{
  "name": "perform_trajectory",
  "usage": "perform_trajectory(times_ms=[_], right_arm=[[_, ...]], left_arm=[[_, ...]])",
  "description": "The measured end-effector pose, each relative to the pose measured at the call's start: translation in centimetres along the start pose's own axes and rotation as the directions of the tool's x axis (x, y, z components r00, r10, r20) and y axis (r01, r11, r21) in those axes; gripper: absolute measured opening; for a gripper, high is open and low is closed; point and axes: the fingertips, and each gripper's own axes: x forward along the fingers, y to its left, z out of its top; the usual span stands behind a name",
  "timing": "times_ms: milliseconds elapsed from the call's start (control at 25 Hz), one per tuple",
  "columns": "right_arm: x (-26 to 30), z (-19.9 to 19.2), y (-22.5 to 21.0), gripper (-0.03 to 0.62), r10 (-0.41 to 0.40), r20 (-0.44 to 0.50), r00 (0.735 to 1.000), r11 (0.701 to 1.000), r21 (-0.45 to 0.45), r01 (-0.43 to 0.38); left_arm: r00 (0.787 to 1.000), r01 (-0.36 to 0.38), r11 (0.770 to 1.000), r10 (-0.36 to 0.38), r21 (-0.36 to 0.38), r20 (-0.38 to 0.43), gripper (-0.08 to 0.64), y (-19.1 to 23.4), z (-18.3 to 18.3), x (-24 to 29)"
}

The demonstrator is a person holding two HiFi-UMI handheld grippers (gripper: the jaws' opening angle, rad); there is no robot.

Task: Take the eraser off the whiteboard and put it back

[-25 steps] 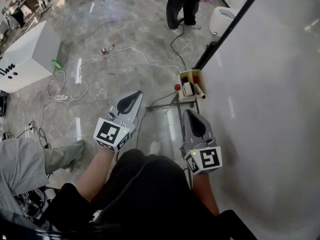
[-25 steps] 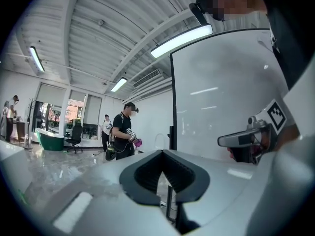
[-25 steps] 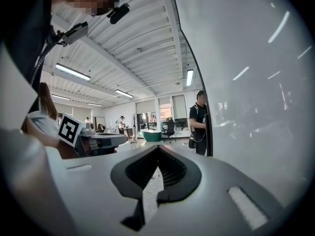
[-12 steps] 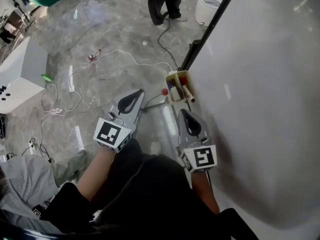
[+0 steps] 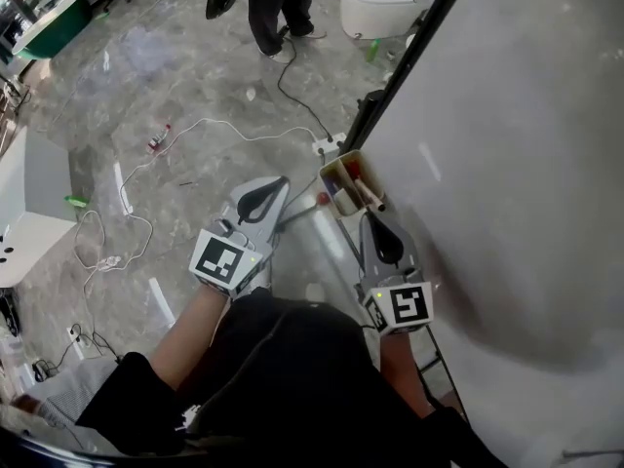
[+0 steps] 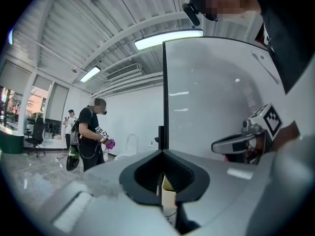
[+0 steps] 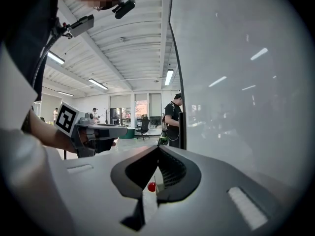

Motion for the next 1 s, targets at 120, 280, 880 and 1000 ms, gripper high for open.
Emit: perform_trajectory(times_ms=[120,280,880,1000], right_arm=[[0.4,-0.2,0.3,0.005,-0.045,-0.009,0.999,0.999,-0.011,0.045],[0.6,-0.5,0.5,0.012,-0.094,-0.02,0.995,0.996,-0.01,0.093],[-0.1,-3.0,0.3,0.136,-0.147,-0.086,0.985,0.989,-0.038,0.145],[0.4,-3.9,0.2,0.15,-0.149,-0.116,0.982,0.988,-0.061,0.143]], left_arm=[[1.0,0.027,1.0,-0.028,-0.015,-0.006,0.003,0.9,0.3,0.3],[0.997,0.078,0.997,-0.078,-0.023,0.008,0.003,1.1,0.6,0.6],[0.982,0.189,0.982,-0.19,-0.013,-0.009,0.003,-0.5,-0.2,1.6],[0.976,0.214,0.977,-0.214,0.02,-0.031,0.003,-1.0,-1.1,1.5]])
